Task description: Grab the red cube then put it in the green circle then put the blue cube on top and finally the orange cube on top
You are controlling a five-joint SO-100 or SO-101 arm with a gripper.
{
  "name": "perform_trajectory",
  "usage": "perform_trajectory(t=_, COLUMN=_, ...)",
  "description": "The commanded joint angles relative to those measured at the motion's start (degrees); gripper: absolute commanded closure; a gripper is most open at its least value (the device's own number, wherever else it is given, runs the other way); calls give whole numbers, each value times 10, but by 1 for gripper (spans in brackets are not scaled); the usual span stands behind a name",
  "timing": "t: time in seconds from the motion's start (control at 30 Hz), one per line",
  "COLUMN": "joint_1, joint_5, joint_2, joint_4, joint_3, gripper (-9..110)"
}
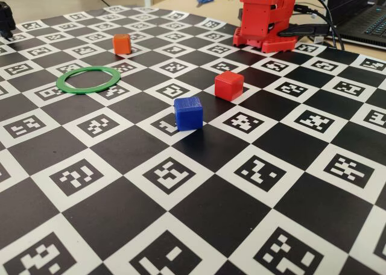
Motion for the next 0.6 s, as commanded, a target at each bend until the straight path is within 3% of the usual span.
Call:
perform_trajectory(t=0.0, joint_1=2, joint_5=57, joint_2=-23, joint_4=-4, joint_3=-69, gripper=86)
perform_trajectory(t=0.23, joint_1=3, joint_5=182, joint_2=-96, joint_4=6, joint_3=-111, gripper=67)
perform_trajectory(t=0.57, joint_1=-20, joint_5=235, joint_2=-210, joint_4=11, joint_3=-131, gripper=65)
